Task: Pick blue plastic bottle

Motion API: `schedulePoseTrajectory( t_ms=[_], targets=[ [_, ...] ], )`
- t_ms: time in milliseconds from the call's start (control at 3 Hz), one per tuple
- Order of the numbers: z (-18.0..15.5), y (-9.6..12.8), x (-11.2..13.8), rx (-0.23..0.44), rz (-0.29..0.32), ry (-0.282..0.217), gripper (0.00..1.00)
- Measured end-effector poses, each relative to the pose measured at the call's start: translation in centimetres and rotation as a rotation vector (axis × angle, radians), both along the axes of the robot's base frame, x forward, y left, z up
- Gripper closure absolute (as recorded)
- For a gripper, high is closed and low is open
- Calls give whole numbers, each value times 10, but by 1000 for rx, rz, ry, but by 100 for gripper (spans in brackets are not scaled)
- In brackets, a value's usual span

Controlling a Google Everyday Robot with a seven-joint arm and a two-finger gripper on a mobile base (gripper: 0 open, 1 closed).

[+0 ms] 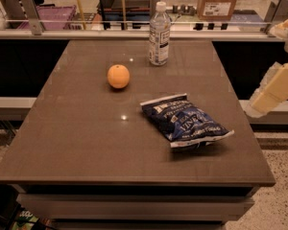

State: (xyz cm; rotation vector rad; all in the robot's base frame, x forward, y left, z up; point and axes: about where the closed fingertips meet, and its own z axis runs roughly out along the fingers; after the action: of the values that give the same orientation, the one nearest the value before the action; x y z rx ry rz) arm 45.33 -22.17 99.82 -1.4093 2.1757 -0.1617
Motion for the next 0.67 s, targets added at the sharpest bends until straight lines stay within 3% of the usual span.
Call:
schedulePoseTrajectory(
  t_ms=[667],
  targets=[
    [4,-7,47,266,-188,-185,0]
  ],
)
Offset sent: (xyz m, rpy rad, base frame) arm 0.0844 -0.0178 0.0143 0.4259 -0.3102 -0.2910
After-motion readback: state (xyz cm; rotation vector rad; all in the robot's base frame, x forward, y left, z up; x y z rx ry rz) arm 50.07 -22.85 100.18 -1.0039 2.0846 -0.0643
